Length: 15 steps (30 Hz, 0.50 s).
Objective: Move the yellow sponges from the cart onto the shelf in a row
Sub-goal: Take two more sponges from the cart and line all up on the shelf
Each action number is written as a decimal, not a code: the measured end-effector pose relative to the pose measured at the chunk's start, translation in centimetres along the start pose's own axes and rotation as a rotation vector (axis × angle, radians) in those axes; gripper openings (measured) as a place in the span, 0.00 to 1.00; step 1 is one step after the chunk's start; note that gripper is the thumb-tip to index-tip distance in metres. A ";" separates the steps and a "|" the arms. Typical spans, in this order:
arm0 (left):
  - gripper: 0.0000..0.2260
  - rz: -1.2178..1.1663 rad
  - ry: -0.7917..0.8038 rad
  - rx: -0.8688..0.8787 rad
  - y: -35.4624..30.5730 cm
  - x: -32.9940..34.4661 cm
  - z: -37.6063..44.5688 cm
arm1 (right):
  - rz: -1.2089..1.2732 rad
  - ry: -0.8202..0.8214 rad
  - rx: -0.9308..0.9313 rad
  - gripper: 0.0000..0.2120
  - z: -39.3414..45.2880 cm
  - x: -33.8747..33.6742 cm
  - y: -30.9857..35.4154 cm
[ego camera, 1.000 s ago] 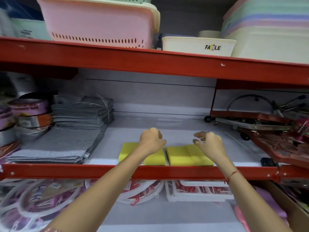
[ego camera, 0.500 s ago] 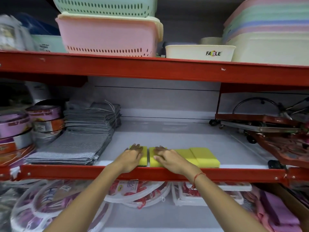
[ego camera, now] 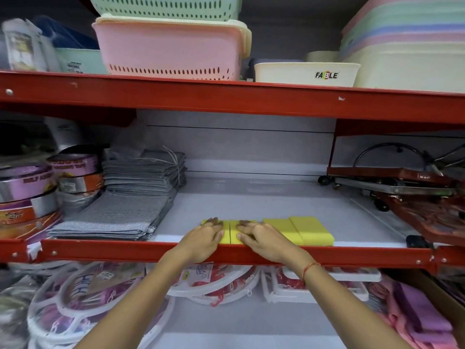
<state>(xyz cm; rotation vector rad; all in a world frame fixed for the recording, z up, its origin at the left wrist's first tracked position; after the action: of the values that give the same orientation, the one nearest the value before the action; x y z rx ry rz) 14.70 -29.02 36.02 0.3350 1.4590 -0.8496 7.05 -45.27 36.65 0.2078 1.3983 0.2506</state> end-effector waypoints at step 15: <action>0.22 0.016 0.011 -0.021 -0.4 0.1 0.0 | -0.028 -0.010 -0.005 0.20 -0.5 -0.5 0.2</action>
<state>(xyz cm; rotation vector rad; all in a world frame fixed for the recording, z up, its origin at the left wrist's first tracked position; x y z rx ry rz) 14.38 -29.28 36.07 0.3353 1.4725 -0.8202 6.48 -45.20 37.08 0.1850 1.3900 0.2297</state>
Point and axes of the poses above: each hand's wrist, its own z-axis towards the middle knuckle, its own x-axis out of the palm, y = z × x, the point moved 1 cm from there along z, towards the middle knuckle, and after that the axes turned 1 degree about z, right-handed, at the moved point
